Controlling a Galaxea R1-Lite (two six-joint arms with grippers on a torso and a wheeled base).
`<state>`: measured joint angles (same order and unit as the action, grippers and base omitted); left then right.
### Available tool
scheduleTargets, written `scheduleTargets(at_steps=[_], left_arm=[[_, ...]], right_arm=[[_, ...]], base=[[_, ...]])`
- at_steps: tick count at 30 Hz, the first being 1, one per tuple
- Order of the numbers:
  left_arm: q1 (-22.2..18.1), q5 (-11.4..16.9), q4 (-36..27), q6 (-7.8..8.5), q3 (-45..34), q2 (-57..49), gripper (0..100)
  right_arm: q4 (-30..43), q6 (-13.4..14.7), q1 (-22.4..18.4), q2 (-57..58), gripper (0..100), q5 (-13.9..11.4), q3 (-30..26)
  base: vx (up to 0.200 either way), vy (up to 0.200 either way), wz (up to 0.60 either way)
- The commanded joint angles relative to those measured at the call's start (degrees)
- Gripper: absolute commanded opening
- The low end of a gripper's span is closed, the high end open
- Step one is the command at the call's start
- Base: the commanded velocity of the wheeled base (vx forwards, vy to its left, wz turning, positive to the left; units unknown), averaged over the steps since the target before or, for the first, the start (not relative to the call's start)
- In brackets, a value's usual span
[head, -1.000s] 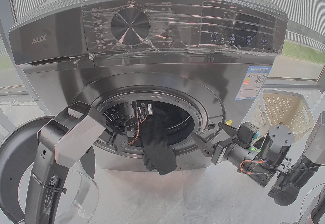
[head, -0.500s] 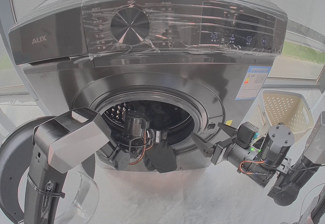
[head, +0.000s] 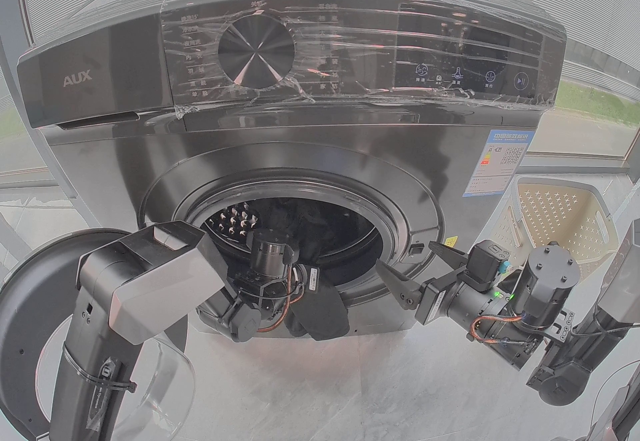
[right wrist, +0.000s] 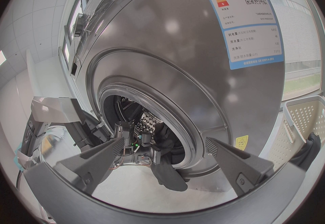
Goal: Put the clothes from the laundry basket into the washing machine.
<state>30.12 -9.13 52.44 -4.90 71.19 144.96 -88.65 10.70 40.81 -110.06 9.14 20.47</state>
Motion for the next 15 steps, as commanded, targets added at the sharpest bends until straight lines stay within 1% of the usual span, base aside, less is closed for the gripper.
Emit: scheduleTargets(at_steps=[1, 3, 6, 7, 9, 11, 15], left_arm=[[-0.1, 0.0, -0.1, -0.02, 0.5, 1.2, 0], [-0.5, -0.1, 0.1, -0.20, 2.1, 1.2, 0], [-1.4, -1.1, 1.3, -0.55, 6.3, 1.1, 0], [-1.8, -1.5, 1.6, -0.55, 7.5, 1.1, 0], [-2.8, -3.4, 2.5, -0.72, 11.3, 1.1, 0], [-3.5, -4.3, 2.8, -0.72, 14.5, 1.1, 0], [-4.4, -4.5, 2.9, -0.72, 17.3, 1.0, 0]], right_arm=[[0.0, 0.0, 0.0, 0.0, 100, 0.0, 0.0], [0.0, 0.0, 0.0, 0.0, 100, 0.0, 0.0], [0.0, 0.0, -0.1, 0.0, 100, 0.0, -0.1], [0.0, 0.0, -0.1, 0.0, 100, 0.0, -0.1], [0.0, 0.0, 0.1, 0.0, 100, 0.0, 0.0], [0.0, 0.0, 0.1, -0.1, 100, 0.0, 0.0], [0.0, 0.0, 0.1, -0.1, 100, 0.0, -0.1]], base=[[0.000, 0.000, 0.00], [0.000, 0.000, 0.00], [0.000, 0.000, 0.00], [0.000, 0.000, 0.00], [0.000, 0.000, 0.00], [0.000, 0.000, 0.00], [0.000, 0.000, 0.00]])
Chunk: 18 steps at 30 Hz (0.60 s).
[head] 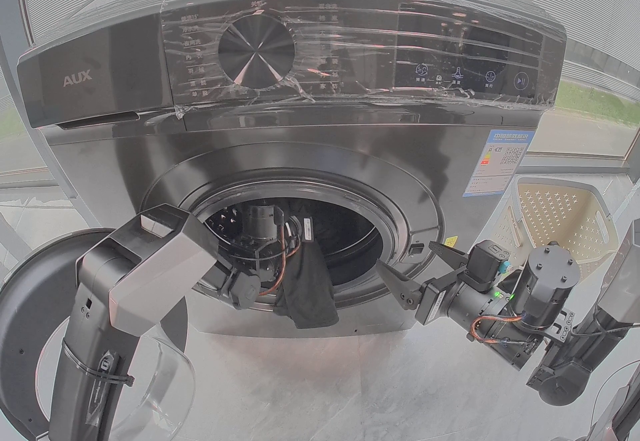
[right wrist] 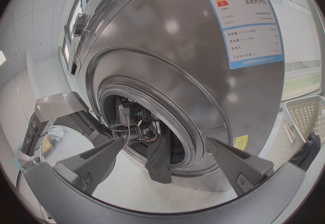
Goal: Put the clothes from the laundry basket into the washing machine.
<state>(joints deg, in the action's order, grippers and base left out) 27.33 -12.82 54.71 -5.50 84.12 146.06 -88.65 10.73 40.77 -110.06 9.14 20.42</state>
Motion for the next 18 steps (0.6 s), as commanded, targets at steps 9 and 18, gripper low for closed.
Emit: scheduleTargets(at_steps=[9, 18], left_arm=[[-1.6, -0.8, 1.5, -0.48, 3.8, 0.2, 100], [1.6, 0.9, -0.5, -0.13, -11.2, -3.8, 100]], right_arm=[[0.0, 0.1, 0.0, -0.1, 100, 0.0, 0.0], [0.0, 0.1, 0.2, -0.2, 100, 0.0, -0.1]], base=[[0.000, 0.000, 0.00], [0.000, 0.000, 0.00]])
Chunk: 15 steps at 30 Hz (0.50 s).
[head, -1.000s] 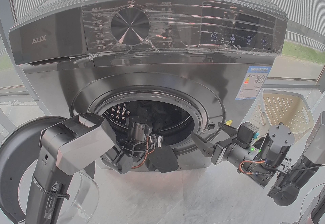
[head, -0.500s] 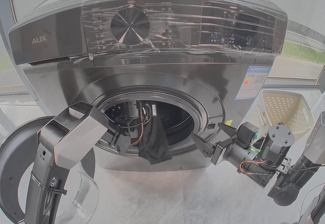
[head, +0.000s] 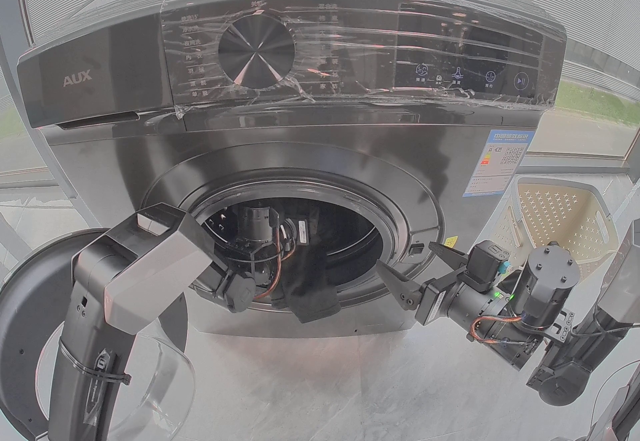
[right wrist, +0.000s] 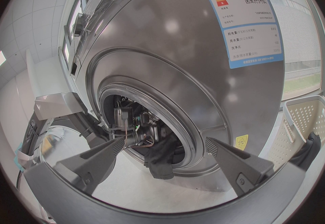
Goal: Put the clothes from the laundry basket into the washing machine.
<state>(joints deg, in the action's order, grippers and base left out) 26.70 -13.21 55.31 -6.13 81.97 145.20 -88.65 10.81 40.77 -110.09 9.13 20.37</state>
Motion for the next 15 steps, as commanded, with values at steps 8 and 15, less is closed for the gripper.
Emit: scheduleTargets(at_steps=[8, 15], left_arm=[[4.2, 3.5, -1.2, 1.12, -14.4, -2.9, 100], [3.6, 3.5, -0.9, 1.39, -13.8, -0.8, 100]], right_arm=[[0.0, 0.0, 0.2, 0.0, 100, 0.0, -0.1], [0.0, 0.0, 0.1, 0.1, 100, 0.0, -0.1]], base=[[0.000, 0.000, 0.00], [0.000, 0.000, 0.00]])
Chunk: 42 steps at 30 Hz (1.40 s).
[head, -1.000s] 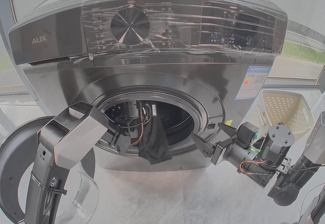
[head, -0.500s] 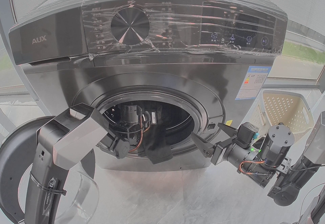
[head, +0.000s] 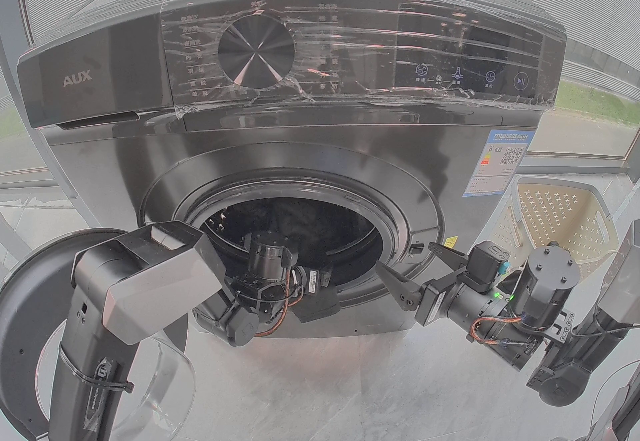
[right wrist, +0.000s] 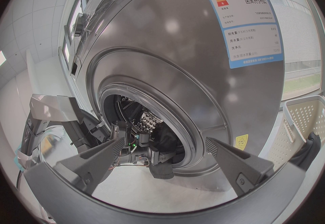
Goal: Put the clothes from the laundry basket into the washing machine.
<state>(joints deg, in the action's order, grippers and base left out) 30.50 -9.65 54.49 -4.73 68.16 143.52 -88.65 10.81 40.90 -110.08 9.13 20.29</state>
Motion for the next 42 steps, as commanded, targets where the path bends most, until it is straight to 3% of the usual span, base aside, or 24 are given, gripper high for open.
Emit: scheduleTargets(at_steps=[1, 2, 3, 14, 23, 31, 42], left_arm=[[-0.4, 0.0, 0.0, 0.07, 0.2, 1.6, 100], [-0.4, -0.1, 0.0, 0.07, 0.3, 1.8, 100], [-0.6, 0.0, 0.1, 0.42, 0.3, 1.9, 0], [-1.1, -0.6, 0.3, 0.07, 4.2, 1.4, 0], [-4.0, -4.2, 4.0, -1.25, 20.8, 4.0, 0], [-5.5, -6.1, 4.0, -1.42, 27.8, 6.4, 0], [-5.7, -6.1, 4.7, -1.42, 27.6, 6.7, 0]], right_arm=[[0.0, 0.0, 0.0, 0.0, 100, 0.0, 0.0], [0.0, 0.0, 0.1, 0.0, 100, 0.0, 0.0], [0.0, 0.0, 0.1, 0.0, 100, 0.0, 0.0], [0.0, 0.0, 0.0, 0.0, 100, 0.0, 0.1], [0.0, 0.0, 0.1, 0.0, 100, 0.0, 0.1], [0.0, 0.0, 0.0, 0.0, 100, 0.0, 0.0], [0.0, 0.0, 0.0, 0.0, 100, 0.0, -0.1]], base=[[0.000, 0.000, 0.00], [0.000, 0.000, 0.00], [0.000, 0.000, 0.00], [0.000, 0.000, 0.00], [0.000, 0.000, 0.00], [0.000, 0.000, 0.00], [0.000, 0.000, 0.00]])
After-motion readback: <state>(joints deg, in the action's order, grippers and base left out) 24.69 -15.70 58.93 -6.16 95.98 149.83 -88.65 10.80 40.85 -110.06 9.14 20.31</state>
